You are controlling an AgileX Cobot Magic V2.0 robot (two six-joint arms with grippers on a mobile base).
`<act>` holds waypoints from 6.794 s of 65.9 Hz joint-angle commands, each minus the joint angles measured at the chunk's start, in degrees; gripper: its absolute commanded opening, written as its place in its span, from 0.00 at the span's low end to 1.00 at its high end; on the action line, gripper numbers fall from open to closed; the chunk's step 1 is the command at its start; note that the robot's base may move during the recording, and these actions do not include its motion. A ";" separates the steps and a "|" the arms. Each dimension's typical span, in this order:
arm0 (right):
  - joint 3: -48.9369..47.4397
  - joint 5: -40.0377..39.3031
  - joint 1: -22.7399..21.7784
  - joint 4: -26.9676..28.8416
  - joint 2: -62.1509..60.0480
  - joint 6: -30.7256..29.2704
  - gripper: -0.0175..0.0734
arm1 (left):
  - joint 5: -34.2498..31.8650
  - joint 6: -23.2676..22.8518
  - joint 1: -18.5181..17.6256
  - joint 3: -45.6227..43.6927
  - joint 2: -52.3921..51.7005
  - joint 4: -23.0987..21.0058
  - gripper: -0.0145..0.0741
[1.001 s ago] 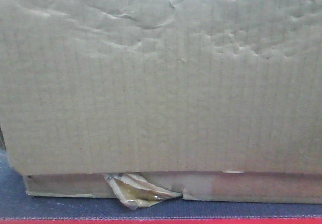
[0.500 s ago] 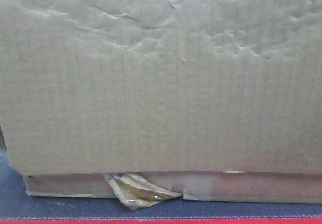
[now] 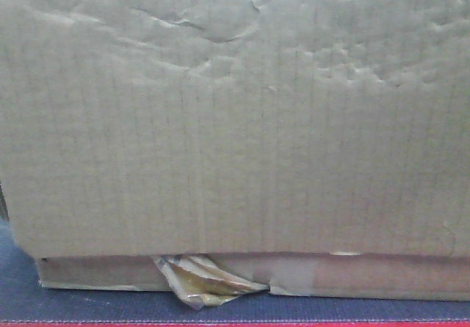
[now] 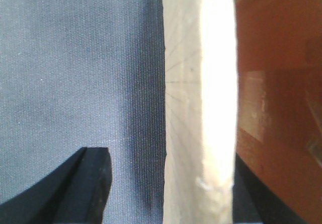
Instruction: Stack two boxes on right shelf middle
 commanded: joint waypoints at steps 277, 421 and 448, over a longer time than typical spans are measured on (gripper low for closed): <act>-68.68 31.94 22.25 -24.62 68.04 29.43 0.02 | -7.92 -10.51 -2.88 -20.66 -1.49 21.00 0.04; -73.89 20.86 22.25 -27.57 68.60 30.00 0.02 | -6.95 -7.51 -2.76 -28.20 -1.47 31.09 0.04; -73.89 20.86 22.25 -27.57 68.60 30.00 0.02 | -6.95 -7.51 -2.76 -28.20 -1.47 31.09 0.04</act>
